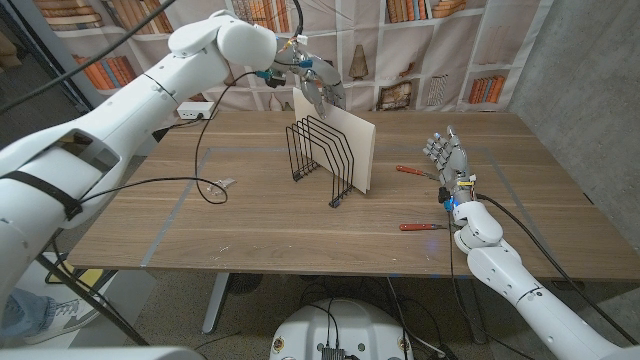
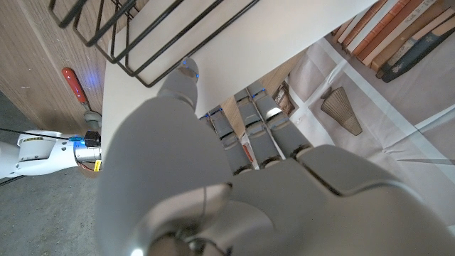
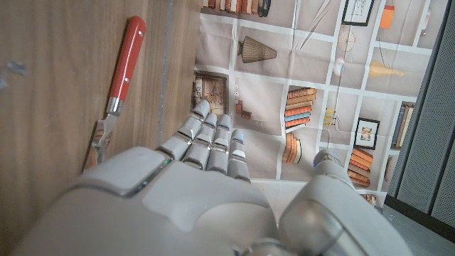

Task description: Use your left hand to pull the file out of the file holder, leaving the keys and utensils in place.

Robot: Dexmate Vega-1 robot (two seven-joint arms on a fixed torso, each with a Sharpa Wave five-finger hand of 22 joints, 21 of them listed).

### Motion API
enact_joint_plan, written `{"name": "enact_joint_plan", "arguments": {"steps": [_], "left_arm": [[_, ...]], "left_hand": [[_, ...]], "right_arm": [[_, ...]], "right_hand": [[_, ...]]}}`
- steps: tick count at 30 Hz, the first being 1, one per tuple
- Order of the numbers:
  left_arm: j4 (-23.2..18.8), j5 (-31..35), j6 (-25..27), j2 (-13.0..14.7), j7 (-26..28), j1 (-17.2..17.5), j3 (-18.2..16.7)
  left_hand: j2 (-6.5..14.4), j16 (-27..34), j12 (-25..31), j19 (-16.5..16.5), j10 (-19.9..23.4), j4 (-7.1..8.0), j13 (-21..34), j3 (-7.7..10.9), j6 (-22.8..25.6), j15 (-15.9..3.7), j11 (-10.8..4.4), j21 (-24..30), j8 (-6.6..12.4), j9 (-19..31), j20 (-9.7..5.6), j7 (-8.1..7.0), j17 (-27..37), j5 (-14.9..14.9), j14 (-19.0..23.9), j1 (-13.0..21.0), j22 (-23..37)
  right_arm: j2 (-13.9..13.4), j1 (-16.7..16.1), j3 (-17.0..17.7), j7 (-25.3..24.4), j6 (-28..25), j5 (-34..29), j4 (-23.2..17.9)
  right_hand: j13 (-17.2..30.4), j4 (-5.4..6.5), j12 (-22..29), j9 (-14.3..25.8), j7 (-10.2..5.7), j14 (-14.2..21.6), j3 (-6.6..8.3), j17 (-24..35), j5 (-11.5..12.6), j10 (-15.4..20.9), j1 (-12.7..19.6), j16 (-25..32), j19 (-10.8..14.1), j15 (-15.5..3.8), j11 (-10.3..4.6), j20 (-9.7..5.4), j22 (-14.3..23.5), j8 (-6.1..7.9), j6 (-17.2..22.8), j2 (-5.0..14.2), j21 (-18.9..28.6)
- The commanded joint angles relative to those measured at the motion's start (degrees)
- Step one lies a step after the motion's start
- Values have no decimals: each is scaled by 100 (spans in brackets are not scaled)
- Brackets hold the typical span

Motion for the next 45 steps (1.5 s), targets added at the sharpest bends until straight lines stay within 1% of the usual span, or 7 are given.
{"name": "enact_joint_plan", "arguments": {"steps": [1,9,18,22,29,30,45], "left_arm": [[214,-105,-21,-85,27,-6,56],[236,-103,58,-132,88,-4,77],[168,16,131,-147,155,-8,113],[253,24,177,-195,127,-34,156],[304,59,223,-228,157,-24,212],[295,67,227,-226,162,-20,217],[-9,19,447,-157,220,33,82]], "left_hand": [[22,47,19,238,144,-4,16,54,175,-852,9,107,49,10,-409,-12,19,-36,196,102,14],[88,65,81,602,470,-25,92,112,463,-870,59,244,93,21,-427,32,27,-119,603,318,7],[191,97,135,893,1008,12,148,184,1223,-887,-8,387,221,-49,-448,100,53,-249,1220,522,16],[220,109,151,1019,1256,34,186,193,1612,-899,49,455,286,-73,-453,113,68,-291,1482,573,15],[245,185,220,1292,1649,15,273,193,2050,-939,51,586,368,-81,-431,164,107,-322,1893,706,10],[231,214,246,1382,1758,12,305,174,2121,-954,64,631,375,-79,-431,237,116,-331,2015,731,12],[207,261,310,1616,2001,49,483,106,2379,-926,172,762,390,-85,-427,340,155,-343,2313,767,9]], "right_arm": [[-6,15,-1,-47,-45,-27,-46],[-30,-23,31,-76,-64,-14,-89],[-20,1,28,-6,-55,28,-17],[196,62,82,419,213,435,249],[264,69,114,414,337,451,325],[257,68,115,400,335,436,315],[203,89,94,350,326,320,265]], "right_hand": [[20,1,23,25,24,39,-30,23,-1,54,-53,-25,53,6,15,-103,27,3,48,-23,-15],[20,0,19,26,17,49,-37,23,1,60,-59,-33,61,1,20,-92,29,0,49,-22,-38],[20,-1,13,26,11,52,-44,23,2,61,-64,-43,70,4,11,-88,30,-4,47,-20,-62],[20,-2,12,26,11,55,-47,22,2,65,-64,-46,79,9,10,-84,31,-5,47,-19,-69],[21,-24,10,26,-7,58,-36,16,9,70,-29,-57,81,16,9,-77,32,-1,60,-10,-91],[21,-28,9,26,-11,57,-34,15,10,72,-22,-60,82,14,16,-74,32,2,68,-8,-95],[22,-49,9,27,-33,69,-33,12,16,97,4,-75,92,9,14,-68,33,7,95,-4,-139]]}}
